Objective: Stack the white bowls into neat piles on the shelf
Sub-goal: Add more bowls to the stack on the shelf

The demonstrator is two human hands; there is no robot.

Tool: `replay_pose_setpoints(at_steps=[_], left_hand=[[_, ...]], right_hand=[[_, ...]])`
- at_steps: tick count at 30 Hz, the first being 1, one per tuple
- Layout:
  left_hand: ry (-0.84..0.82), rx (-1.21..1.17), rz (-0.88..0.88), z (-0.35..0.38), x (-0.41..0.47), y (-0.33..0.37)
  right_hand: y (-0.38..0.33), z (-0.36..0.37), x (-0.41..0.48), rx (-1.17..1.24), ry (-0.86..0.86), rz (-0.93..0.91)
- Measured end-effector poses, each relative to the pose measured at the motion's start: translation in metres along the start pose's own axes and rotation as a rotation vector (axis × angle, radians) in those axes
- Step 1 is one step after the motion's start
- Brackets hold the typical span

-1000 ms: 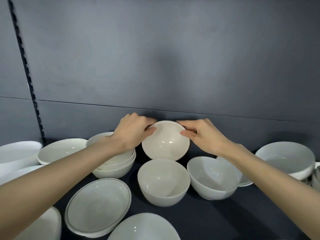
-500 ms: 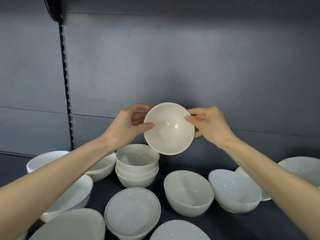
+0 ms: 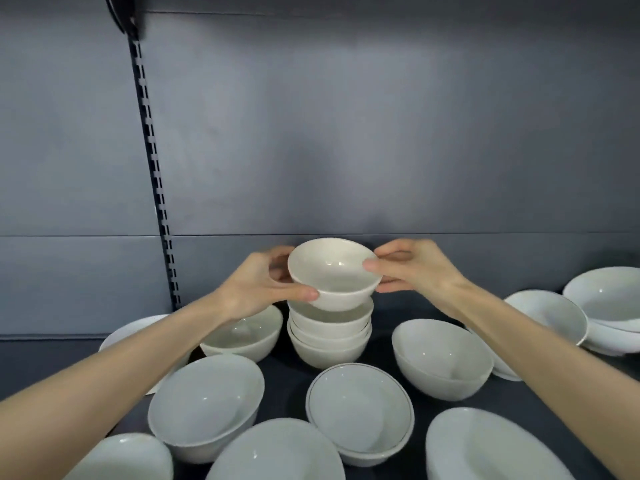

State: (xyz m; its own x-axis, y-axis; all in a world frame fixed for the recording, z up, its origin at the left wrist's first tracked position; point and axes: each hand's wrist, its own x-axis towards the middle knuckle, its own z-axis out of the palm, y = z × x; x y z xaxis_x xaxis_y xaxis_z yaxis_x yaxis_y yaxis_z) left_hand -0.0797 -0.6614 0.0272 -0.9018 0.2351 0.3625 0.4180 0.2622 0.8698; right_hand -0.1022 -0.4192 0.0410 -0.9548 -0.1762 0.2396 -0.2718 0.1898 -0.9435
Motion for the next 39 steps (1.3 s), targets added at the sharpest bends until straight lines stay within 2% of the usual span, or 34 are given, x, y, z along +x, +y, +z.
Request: replay_pose_setpoints(at_steps=[4,17,35,39], left_hand=[[-0.019,0.030,-0.010,0.001,0.003,-0.017],[-0.026,0.050,-0.029,0.005,0.002,-0.038],[-0.085,0.093,-0.064,0.004,0.003,-0.045],[-0.147,0.190,-0.108,0.001,0.000,-0.049]], right_hand=[[0.006,0.002,-0.011,-0.151,-0.099,0.015],[0.024,0.008,-0.012,-0.178,-0.181,0.015],[0.030,0.008,-0.009,-0.233,-0.170,-0.064],[0.031,0.006,-0.011,-0.262,-0.162,0.017]])
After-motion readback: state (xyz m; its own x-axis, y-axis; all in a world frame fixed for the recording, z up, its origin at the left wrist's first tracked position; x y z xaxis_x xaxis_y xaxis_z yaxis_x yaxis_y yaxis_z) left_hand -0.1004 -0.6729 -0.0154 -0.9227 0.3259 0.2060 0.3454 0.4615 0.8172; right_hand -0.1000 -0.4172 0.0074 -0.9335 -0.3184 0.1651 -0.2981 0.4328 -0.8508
